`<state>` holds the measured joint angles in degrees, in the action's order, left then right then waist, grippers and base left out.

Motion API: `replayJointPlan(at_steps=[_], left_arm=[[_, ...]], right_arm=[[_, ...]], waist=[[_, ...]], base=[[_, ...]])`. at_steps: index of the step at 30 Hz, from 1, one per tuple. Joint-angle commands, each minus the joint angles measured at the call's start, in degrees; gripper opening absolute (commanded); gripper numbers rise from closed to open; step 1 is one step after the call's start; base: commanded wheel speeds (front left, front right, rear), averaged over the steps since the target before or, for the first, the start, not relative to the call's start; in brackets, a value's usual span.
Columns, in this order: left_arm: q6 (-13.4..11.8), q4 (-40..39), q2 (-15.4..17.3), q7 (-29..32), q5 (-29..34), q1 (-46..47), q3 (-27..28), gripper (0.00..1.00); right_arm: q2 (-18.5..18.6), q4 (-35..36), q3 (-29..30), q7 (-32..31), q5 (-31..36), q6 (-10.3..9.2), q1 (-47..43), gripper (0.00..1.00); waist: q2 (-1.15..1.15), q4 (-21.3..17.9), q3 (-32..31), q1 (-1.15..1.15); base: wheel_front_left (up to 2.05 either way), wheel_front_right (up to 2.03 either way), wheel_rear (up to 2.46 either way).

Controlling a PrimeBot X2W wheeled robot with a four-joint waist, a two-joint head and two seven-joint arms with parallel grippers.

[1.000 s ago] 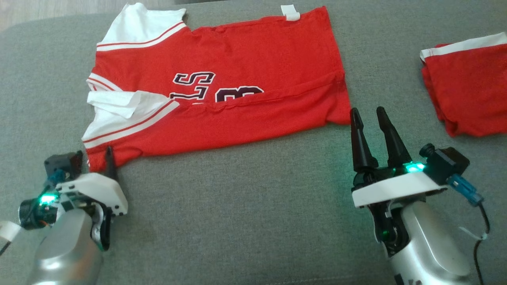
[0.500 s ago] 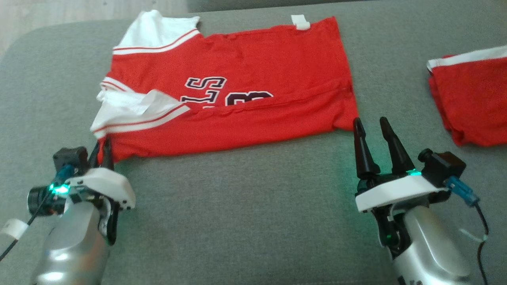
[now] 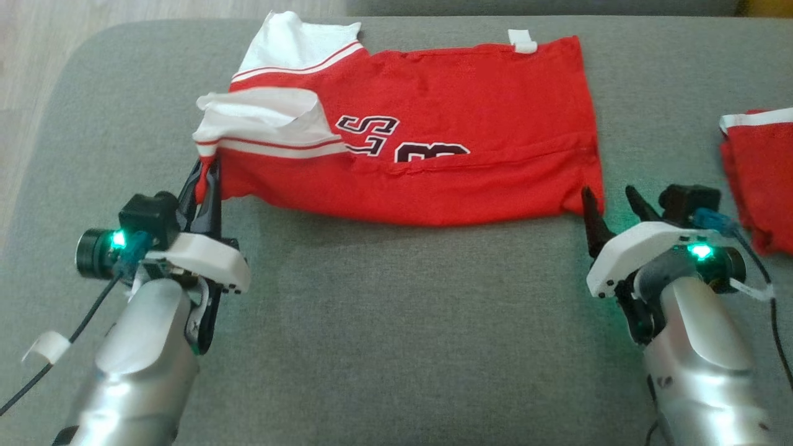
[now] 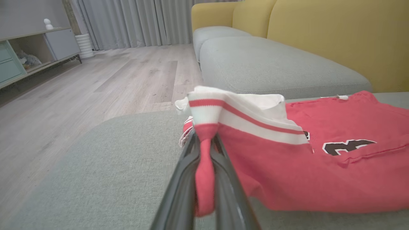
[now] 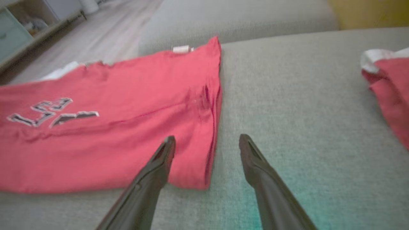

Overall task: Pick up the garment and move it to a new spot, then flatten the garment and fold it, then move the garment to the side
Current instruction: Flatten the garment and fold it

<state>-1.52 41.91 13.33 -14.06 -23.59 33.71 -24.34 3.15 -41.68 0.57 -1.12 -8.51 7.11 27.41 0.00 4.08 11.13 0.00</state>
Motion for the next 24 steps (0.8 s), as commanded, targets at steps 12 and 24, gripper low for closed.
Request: replayJointPlan(at_steps=[12, 24], left_arm=[[-0.58, -5.57, 1.55, 0.14, 0.03, 0.31, 0.44, 0.0], [-0.91, -5.14, 2.48, 1.79, -0.71, -0.7, -0.07, 0.0]], right_arm=[[-0.27, -8.0, -1.96, -4.4, 8.35, 0.37, 6.83, 1.0], [-0.27, -9.62, -0.87, -3.88, 11.3, 0.37, 8.03, 0.0]], waist=[[0.0, 1.83, 1.45, 0.0], [0.0, 0.92, 0.06, 0.0]], base=[[0.0, 0.0, 0.0], [0.0, 0.0, 0.0]])
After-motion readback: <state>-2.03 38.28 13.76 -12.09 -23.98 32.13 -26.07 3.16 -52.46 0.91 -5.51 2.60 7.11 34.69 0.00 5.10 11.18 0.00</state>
